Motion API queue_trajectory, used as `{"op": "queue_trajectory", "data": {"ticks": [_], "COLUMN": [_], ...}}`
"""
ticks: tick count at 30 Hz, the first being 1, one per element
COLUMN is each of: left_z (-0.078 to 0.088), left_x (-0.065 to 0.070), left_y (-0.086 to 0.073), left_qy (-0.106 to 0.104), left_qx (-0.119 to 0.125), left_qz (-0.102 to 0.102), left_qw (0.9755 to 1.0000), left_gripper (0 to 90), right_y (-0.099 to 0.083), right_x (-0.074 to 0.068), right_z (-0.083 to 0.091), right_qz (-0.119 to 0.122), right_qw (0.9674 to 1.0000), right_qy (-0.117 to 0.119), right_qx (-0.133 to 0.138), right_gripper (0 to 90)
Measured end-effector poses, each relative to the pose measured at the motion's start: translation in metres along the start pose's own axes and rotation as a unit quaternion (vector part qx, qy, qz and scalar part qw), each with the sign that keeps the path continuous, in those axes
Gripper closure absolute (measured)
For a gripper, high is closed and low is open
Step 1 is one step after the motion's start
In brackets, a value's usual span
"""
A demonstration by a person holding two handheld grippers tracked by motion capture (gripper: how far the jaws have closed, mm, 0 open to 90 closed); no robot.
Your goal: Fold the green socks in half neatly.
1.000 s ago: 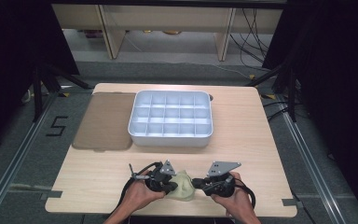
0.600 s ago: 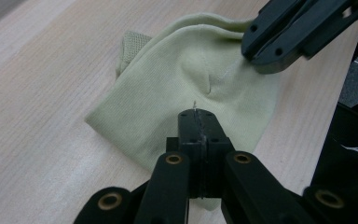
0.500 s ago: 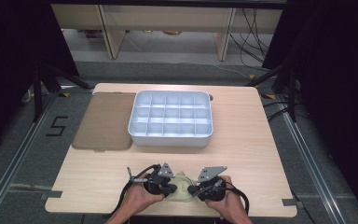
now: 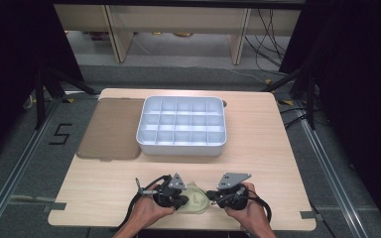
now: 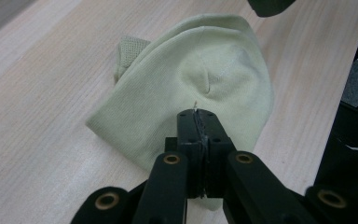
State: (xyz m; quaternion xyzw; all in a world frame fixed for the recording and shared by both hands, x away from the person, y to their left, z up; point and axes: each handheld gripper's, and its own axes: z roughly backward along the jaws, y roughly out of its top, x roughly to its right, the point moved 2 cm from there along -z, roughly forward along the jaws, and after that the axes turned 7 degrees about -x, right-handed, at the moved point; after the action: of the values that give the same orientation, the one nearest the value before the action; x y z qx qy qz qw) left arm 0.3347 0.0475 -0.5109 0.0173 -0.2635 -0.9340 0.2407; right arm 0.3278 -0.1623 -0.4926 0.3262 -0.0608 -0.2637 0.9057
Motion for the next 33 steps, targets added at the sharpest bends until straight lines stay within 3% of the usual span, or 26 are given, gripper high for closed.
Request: {"op": "queue_trajectory", "data": {"ticks": [3, 8, 12, 14, 18, 19, 20, 23, 26, 28, 33], "left_z": [0.0, 0.0, -0.001, -0.001, -0.001, -0.001, -0.001, -0.001, -0.001, -0.001, 0.0], "left_x": [0.001, 0.002, 0.002, 0.003, 0.003, 0.004, 0.004, 0.003, 0.004, 0.004, 0.004], "left_y": [0.0, 0.0, -0.001, -0.001, -0.001, -0.001, -0.001, 0.0, -0.001, -0.001, -0.001], "left_qy": [-0.001, -0.001, 0.0, 0.0, 0.003, 0.003, 0.003, 0.006, 0.006, 0.004, 0.004], "left_qx": [0.0, 0.0, 0.0, 0.001, 0.0, 0.0, 0.0, -0.001, 0.0, 0.0, 0.002], "left_qz": [0.001, 0.006, 0.008, 0.009, 0.007, 0.013, 0.013, 0.0, 0.007, 0.01, 0.01], "left_qw": [1.0, 1.0, 1.0, 1.0, 1.0, 0.9999, 0.9999, 1.0, 1.0, 0.9999, 0.9999], "left_gripper": [86.9, 87.1, 87.4, 87.4, 87.2, 87.1, 86.9, 86.5, 86.3, 86.1, 84.2], "right_y": [0.009, 0.019, 0.019, 0.017, 0.015, 0.013, 0.011, 0.009, 0.011, 0.011, 0.006], "right_x": [0.0, 0.005, 0.015, 0.019, 0.022, 0.024, 0.025, 0.027, 0.027, 0.023, 0.019], "right_z": [-0.007, -0.024, -0.032, -0.036, -0.036, -0.034, -0.035, -0.032, -0.026, -0.022, -0.014], "right_qz": [0.002, 0.008, -0.007, -0.018, -0.025, -0.017, -0.022, -0.026, -0.023, -0.021, -0.019], "right_qw": [0.9999, 0.9996, 0.9995, 0.9995, 0.9993, 0.999, 0.9989, 0.9993, 0.9995, 0.9998, 0.9997], "right_qy": [0.017, 0.024, 0.014, 0.015, 0.013, -0.002, -0.001, -0.003, 0.001, 0.001, 0.011], "right_qx": [-0.003, -0.012, -0.027, -0.019, -0.023, -0.04, -0.041, -0.026, -0.023, -0.004, -0.007], "right_gripper": [87.2, 87.6, 89.3, 89.6, 89.8, 90.0, 90.0, 90.0, 89.9, 89.7, 89.3]}}
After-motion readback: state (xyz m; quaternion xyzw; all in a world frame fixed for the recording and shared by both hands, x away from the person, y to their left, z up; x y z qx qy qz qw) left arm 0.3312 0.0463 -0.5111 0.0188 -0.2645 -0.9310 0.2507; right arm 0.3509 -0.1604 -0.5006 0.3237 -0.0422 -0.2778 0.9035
